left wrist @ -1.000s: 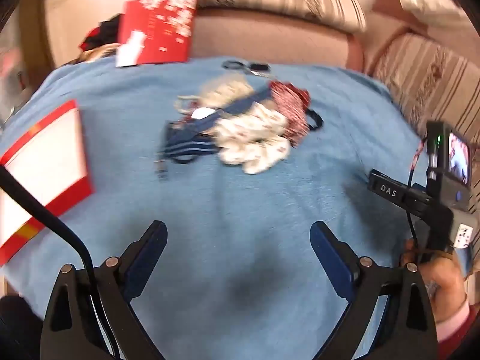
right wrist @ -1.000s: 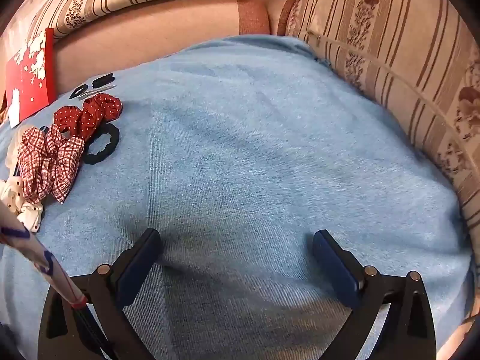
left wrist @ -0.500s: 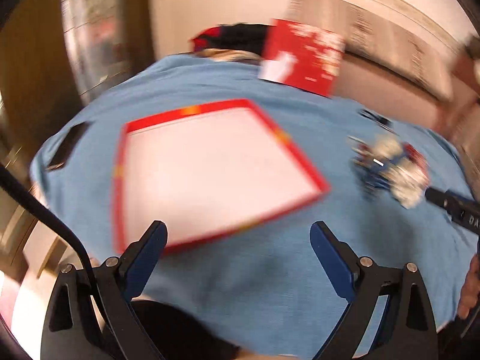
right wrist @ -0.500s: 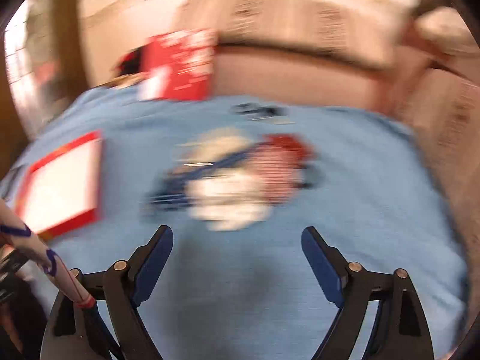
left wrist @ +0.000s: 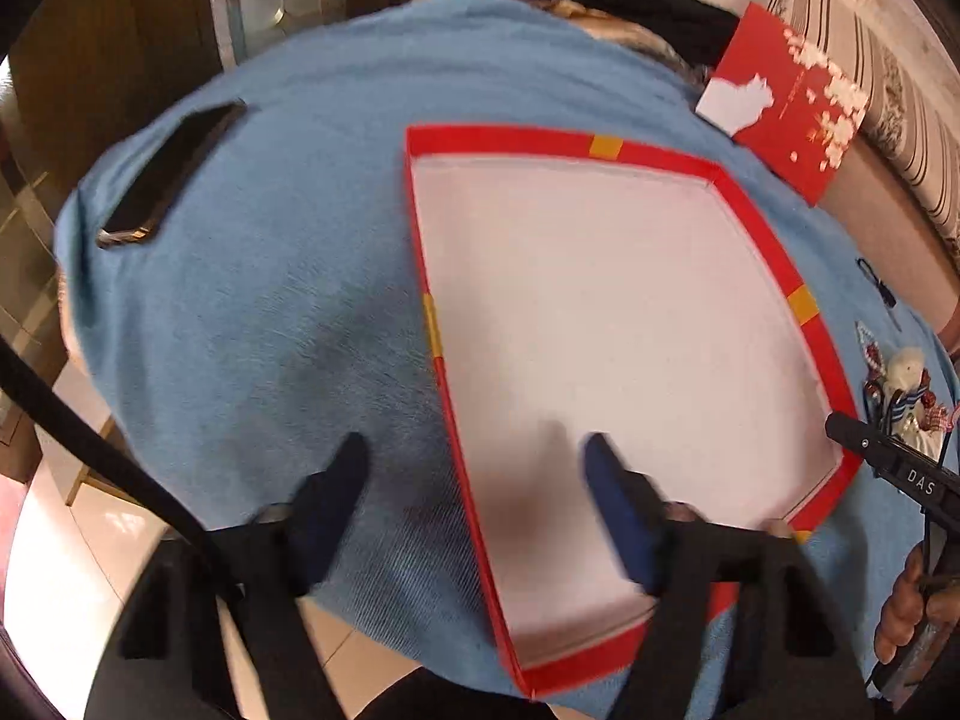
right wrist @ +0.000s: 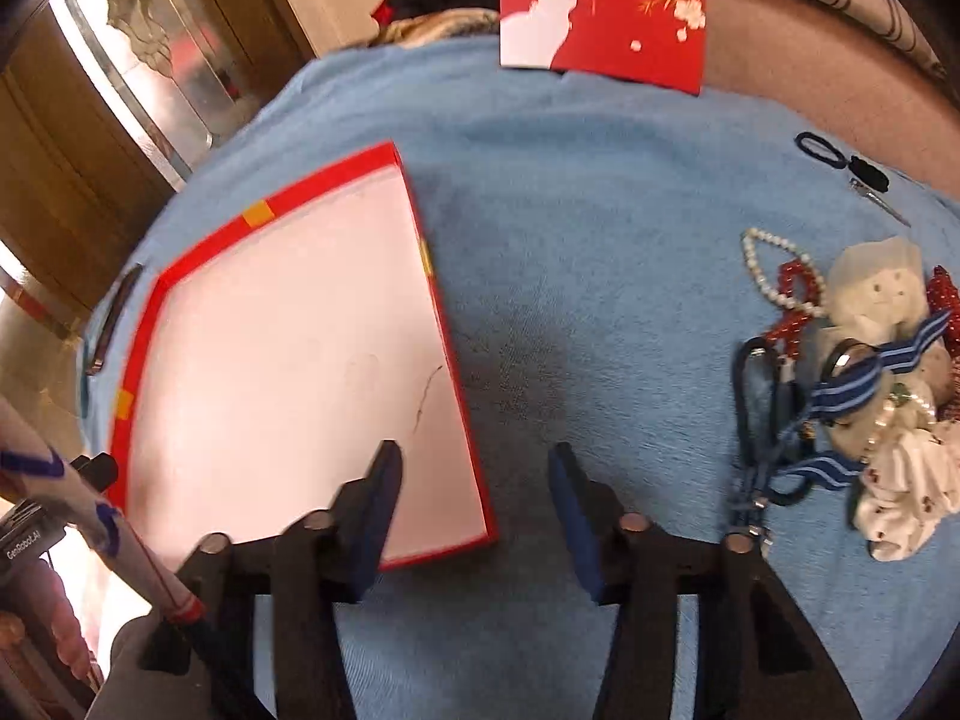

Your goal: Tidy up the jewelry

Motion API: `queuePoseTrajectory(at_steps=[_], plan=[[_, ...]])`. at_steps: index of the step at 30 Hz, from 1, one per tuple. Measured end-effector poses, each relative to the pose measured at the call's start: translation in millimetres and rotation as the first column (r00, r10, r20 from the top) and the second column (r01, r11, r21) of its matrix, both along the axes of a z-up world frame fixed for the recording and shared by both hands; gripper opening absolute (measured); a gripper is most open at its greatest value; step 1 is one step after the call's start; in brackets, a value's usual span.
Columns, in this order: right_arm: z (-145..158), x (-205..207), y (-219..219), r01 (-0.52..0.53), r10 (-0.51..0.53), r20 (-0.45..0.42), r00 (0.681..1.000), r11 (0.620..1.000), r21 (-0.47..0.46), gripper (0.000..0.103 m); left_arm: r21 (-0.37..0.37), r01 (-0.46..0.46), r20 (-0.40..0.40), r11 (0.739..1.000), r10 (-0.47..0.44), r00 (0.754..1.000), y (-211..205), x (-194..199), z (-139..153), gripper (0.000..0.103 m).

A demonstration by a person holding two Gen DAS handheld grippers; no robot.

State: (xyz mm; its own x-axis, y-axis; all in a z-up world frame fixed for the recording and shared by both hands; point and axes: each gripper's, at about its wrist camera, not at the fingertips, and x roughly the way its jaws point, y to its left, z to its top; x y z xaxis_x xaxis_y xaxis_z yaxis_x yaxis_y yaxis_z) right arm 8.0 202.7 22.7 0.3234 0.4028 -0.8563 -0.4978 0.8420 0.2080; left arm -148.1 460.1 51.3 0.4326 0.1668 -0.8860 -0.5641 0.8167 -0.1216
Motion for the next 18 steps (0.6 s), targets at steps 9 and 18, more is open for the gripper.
queuePoseTrajectory(at_steps=[9,18], plan=[[1,-21,3,-0.031,0.030,-0.023,0.999,0.999,-0.018,0.017,0.063,-0.020,0.000,0.998,0.020,1.000,19,39,0,0.028],[5,-44,21,-0.069,0.069,0.015,0.998,0.998,-0.009,0.019,0.105,-0.055,0.058,0.993,0.049,0.997,30,38,35,0.031]])
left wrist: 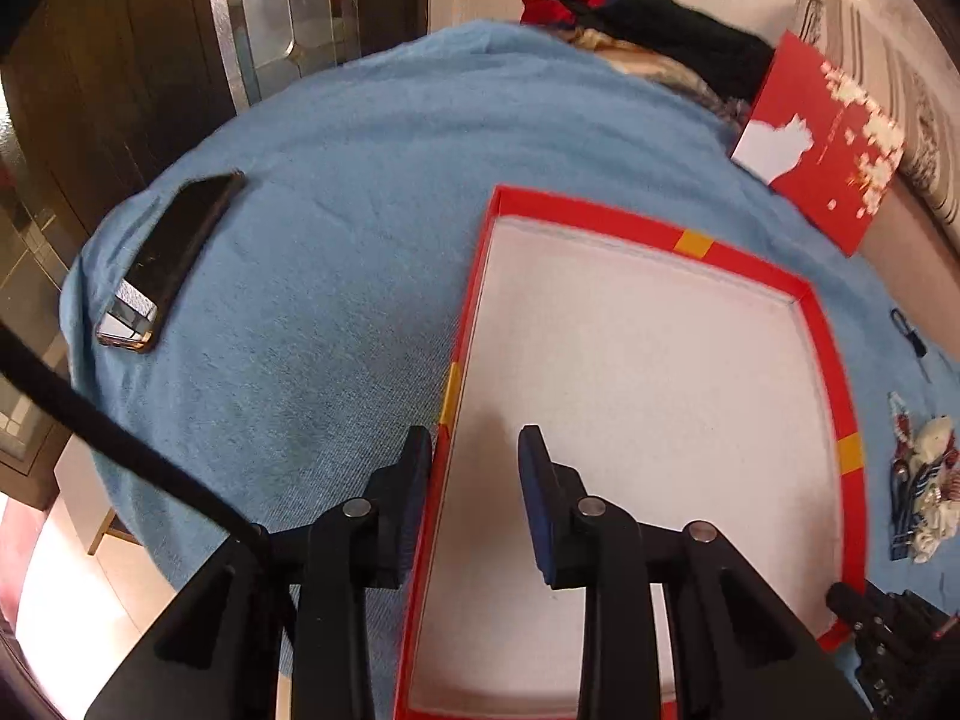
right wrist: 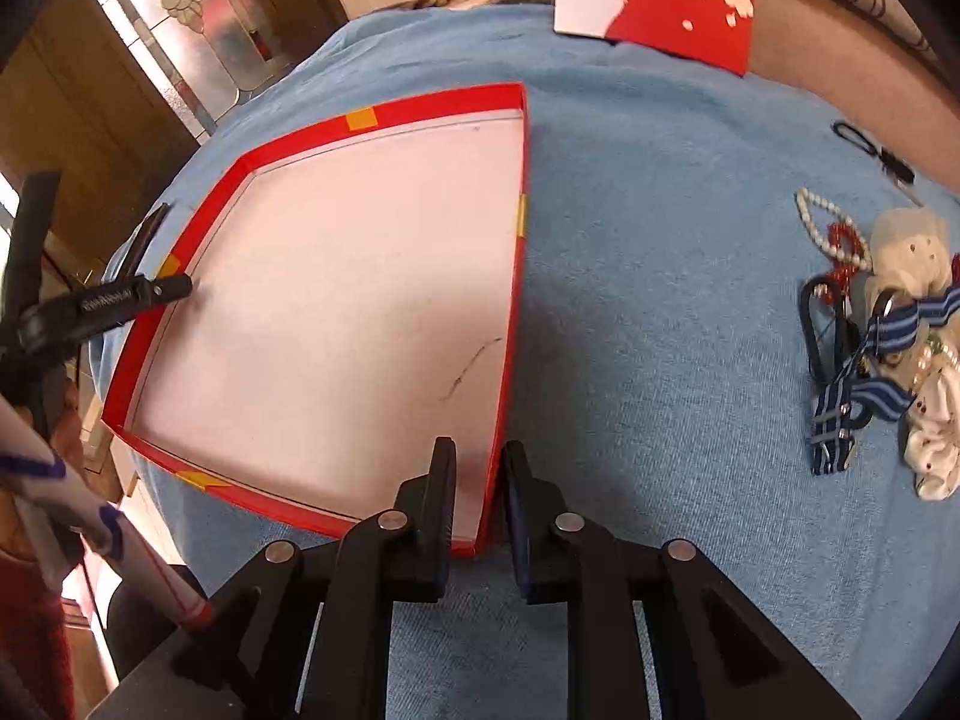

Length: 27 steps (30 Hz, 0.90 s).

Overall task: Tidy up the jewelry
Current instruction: 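Grasp the white cherry-print scrunchie with the left tool while the right grasps the red plaid scrunchie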

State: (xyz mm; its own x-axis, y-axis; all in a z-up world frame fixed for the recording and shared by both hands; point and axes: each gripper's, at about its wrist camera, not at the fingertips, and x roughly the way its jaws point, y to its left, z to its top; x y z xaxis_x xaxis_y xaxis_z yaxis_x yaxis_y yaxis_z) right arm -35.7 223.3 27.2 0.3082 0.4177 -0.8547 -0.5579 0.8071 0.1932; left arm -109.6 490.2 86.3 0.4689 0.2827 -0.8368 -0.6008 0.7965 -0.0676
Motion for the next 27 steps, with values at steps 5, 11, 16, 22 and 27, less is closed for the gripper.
queuePoseTrajectory(at_steps=[5,11,16,22,27], plan=[[30,-10,-31,0.061,-0.067,0.102,0.993,0.996,0.059,0.048,0.065,0.068,0.088,0.996,-0.074,0.993,-47,-18,43,0.051],[61,-31,-128,0.218,-0.236,0.290,0.928,0.972,0.093,0.074,0.063,0.255,0.161,0.965,-0.262,0.952,-136,-11,69,0.066],[57,-10,-229,0.382,-0.383,0.252,0.888,0.922,0.056,0.074,0.069,0.442,0.160,0.894,-0.448,0.880,-231,16,56,0.066],[59,17,-309,0.471,-0.482,0.187,0.856,0.876,0.101,0.074,0.055,0.579,0.121,0.814,-0.581,0.805,-315,55,29,0.066],[54,45,-328,0.444,-0.473,0.086,0.877,0.865,0.234,0.074,0.013,0.649,0.103,0.761,-0.647,0.756,-352,79,13,0.066]])
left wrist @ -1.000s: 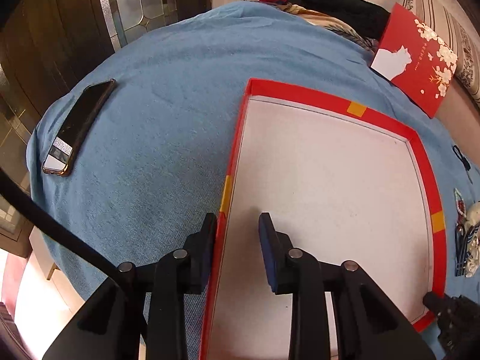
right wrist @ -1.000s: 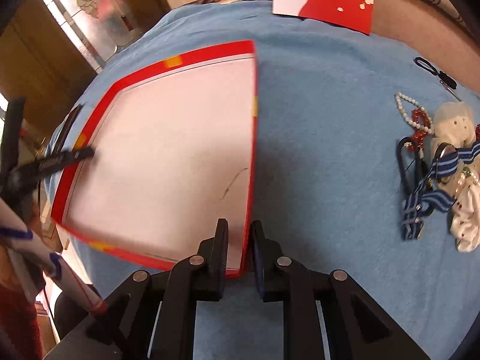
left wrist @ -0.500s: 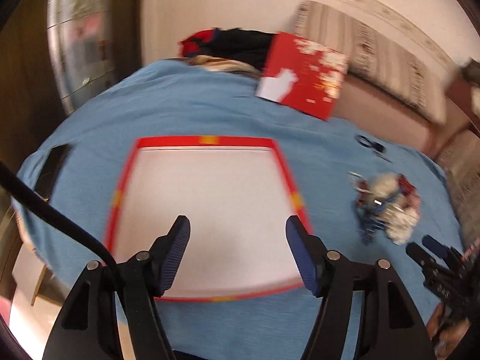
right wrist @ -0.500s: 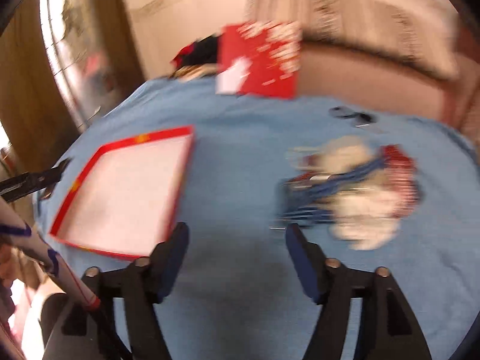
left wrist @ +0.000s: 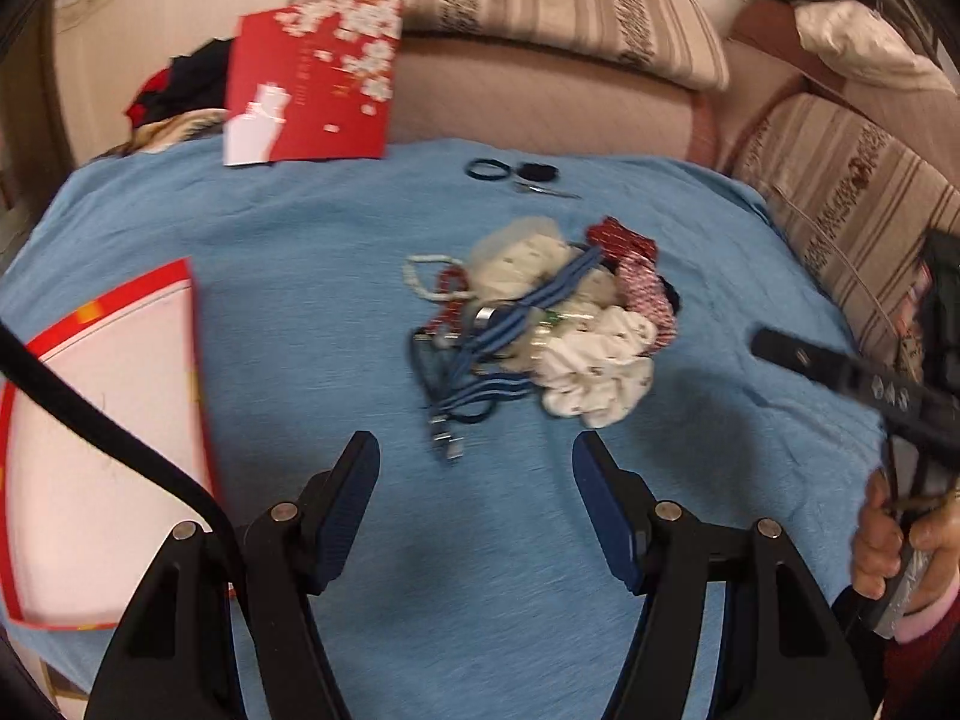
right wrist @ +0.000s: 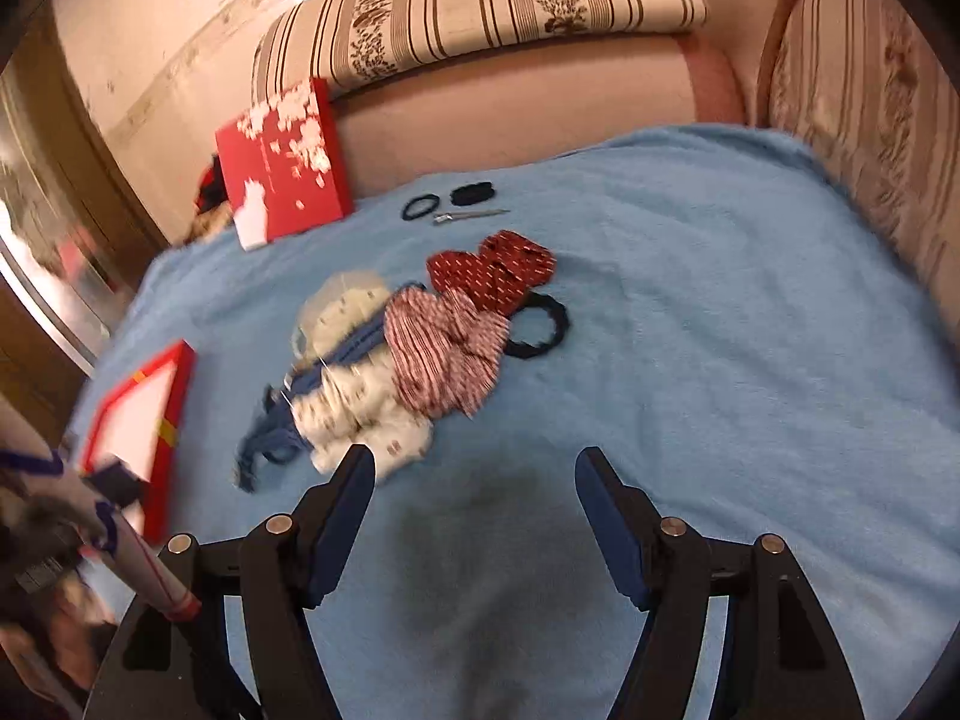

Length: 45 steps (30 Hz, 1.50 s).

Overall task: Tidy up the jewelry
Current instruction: 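Grasp the white cherry-print scrunchie with the left tool while the right grasps the red plaid scrunchie, then carry both scrunchies over the white tray and open both tools to drop them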

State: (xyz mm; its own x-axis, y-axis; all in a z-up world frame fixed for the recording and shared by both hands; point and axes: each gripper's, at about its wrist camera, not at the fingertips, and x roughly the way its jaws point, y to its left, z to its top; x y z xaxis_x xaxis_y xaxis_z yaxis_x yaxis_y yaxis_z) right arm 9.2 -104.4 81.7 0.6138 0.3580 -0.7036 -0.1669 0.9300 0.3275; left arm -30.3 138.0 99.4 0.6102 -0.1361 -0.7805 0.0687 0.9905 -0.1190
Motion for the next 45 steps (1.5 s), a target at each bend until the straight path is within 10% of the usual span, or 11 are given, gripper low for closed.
queuePoseTrajectory(at_steps=[10,13,17,18,20,24,35,45], plan=[[-33,66,18,-0.047,0.063,-0.091,0.994,0.983,0.176,0.073,-0.002,0.153,-0.032,0.988,-0.153,0.988,-62,51,-27,0.066],[-45,82,16,-0.038,0.066,-0.126,0.990,0.977,0.210,0.064,-0.003,0.189,-0.044,0.982,-0.189,0.981,-76,68,-35,0.066],[-57,93,14,-0.034,0.073,-0.164,0.984,0.973,0.229,0.027,0.026,0.226,-0.068,0.974,-0.224,0.972,-94,88,-46,0.064],[-59,94,12,-0.030,0.072,-0.172,0.982,0.971,0.236,0.019,0.028,0.235,-0.080,0.972,-0.232,0.969,-99,92,-50,0.059],[-60,94,9,-0.021,0.064,-0.175,0.982,0.970,0.241,0.013,0.034,0.251,-0.117,0.967,-0.246,0.962,-104,95,-56,0.005],[-51,82,-5,0.003,0.035,-0.155,0.987,0.971,0.237,0.011,-0.021,0.230,-0.105,0.973,-0.231,0.967,-97,84,-47,0.005],[20,7,-3,-0.045,0.048,-0.012,0.999,0.986,0.160,0.009,-0.186,0.145,0.042,0.972,-0.139,0.989,-12,-10,45,0.005],[65,-27,90,-0.233,0.231,0.029,0.973,0.966,0.109,0.010,-0.133,-0.149,0.072,0.980,0.159,0.985,129,-69,68,0.005]])
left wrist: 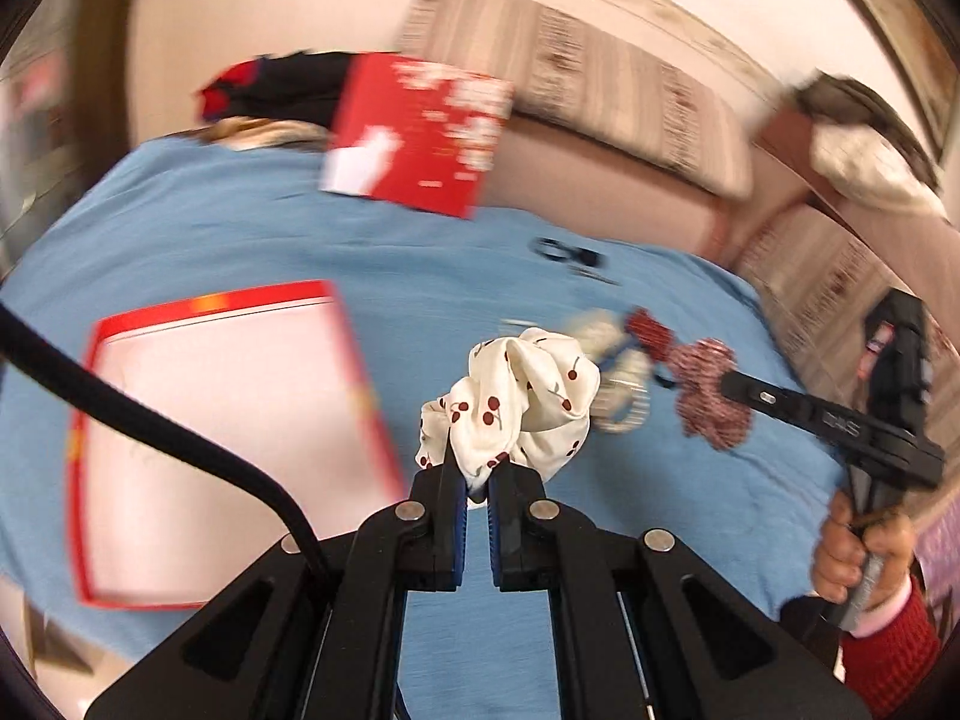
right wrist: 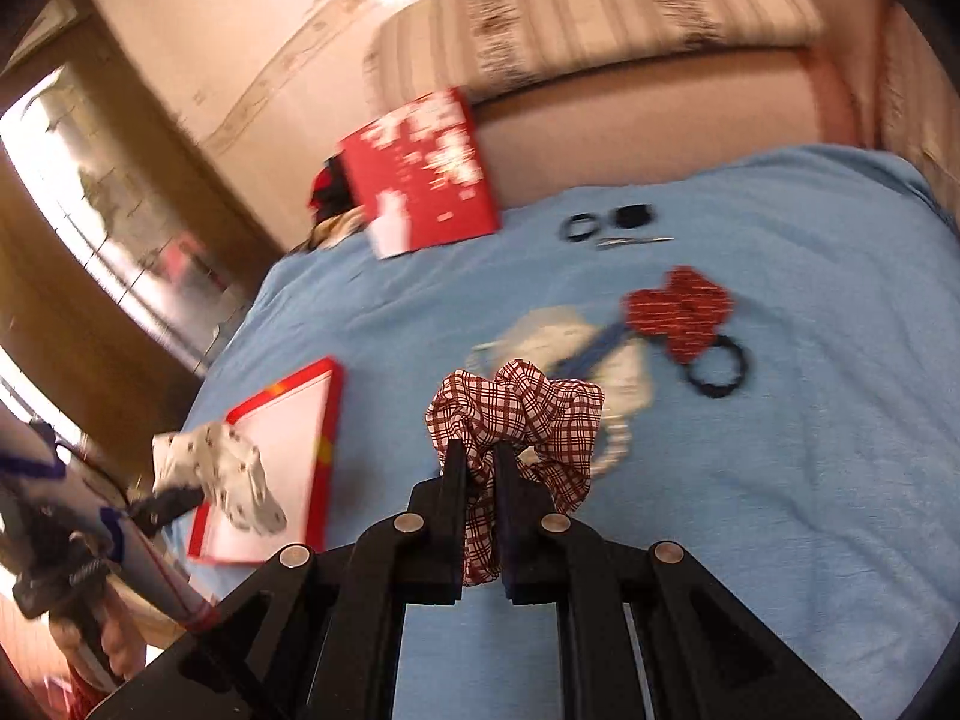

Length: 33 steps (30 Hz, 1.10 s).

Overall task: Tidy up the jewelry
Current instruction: 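Carry both scrunchies over the white tray and open both tools to drop them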

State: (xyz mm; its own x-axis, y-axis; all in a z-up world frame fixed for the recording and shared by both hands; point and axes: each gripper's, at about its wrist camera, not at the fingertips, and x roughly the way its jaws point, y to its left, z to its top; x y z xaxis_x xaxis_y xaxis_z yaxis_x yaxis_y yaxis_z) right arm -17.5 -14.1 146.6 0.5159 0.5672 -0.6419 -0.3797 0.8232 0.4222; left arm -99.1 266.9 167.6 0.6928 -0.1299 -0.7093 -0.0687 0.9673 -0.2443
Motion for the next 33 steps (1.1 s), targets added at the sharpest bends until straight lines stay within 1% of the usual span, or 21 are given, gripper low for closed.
queuePoseTrajectory(at_steps=[2,5,8,11,13,14,17,19,23,26,28,29,30,31,32,33], plan=[[4,-3,25,-0.051,0.051,0.000,0.999,0.999,-0.005,0.010,-0.002,-0.085,-0.029,0.996,0.085,0.996,35,-4,-5,0.005],[5,1,79,-0.141,0.141,-0.030,0.989,0.990,-0.001,0.010,-0.015,-0.189,-0.068,0.982,0.187,0.980,84,-4,-18,0.005],[0,8,133,-0.212,0.211,-0.042,0.977,0.977,-0.017,0.010,-0.007,-0.252,-0.098,0.968,0.250,0.963,122,0,-31,0.005],[-7,19,186,-0.270,0.268,-0.051,0.962,0.962,-0.039,0.010,0.009,-0.323,-0.133,0.946,0.321,0.938,164,14,-44,0.005],[-12,22,217,-0.298,0.295,-0.046,0.954,0.952,-0.071,0.010,0.008,-0.347,-0.153,0.938,0.345,0.926,190,24,-53,0.005],[-16,27,239,-0.312,0.310,-0.039,0.950,0.944,-0.105,0.010,0.005,-0.362,-0.163,0.932,0.358,0.919,200,28,-57,0.005],[-30,39,280,-0.334,0.333,-0.038,0.942,0.926,-0.176,0.010,0.002,-0.397,-0.188,0.918,0.390,0.901,227,38,-67,0.005],[-41,50,300,-0.345,0.343,-0.049,0.938,0.915,-0.211,0.010,-0.005,-0.424,-0.205,0.906,0.414,0.887,246,48,-77,0.005],[-65,74,330,-0.344,0.339,-0.067,0.938,0.901,-0.265,0.010,-0.015,-0.446,-0.222,0.895,0.432,0.874,273,61,-90,0.006],[-79,91,340,-0.332,0.323,-0.079,0.943,0.898,-0.289,0.010,-0.023,-0.452,-0.231,0.892,0.435,0.870,281,67,-96,0.007],[-81,98,346,-0.322,0.313,-0.080,0.946,0.898,-0.299,0.011,-0.014,-0.457,-0.231,0.889,0.442,0.867,283,70,-100,0.009],[-83,102,347,-0.314,0.305,-0.078,0.949,0.900,-0.302,0.014,-0.013,-0.458,-0.230,0.889,0.443,0.866,284,71,-101,0.016],[-83,104,349,-0.312,0.302,-0.081,0.950,0.901,-0.301,0.027,-0.020,-0.457,-0.228,0.889,0.441,0.868,283,71,-101,0.024],[-83,106,347,-0.311,0.298,-0.087,0.950,0.904,-0.293,0.035,-0.028,-0.455,-0.221,0.890,0.438,0.871,282,70,-100,0.027],[-80,107,344,-0.305,0.293,-0.086,0.952,0.910,-0.280,0.047,-0.032,-0.455,-0.217,0.890,0.438,0.873,283,70,-99,0.035],[-75,105,337,-0.298,0.288,-0.078,0.955,0.919,-0.260,0.051,-0.039,-0.455,-0.208,0.890,0.438,0.875,282,68,-97,0.040]])
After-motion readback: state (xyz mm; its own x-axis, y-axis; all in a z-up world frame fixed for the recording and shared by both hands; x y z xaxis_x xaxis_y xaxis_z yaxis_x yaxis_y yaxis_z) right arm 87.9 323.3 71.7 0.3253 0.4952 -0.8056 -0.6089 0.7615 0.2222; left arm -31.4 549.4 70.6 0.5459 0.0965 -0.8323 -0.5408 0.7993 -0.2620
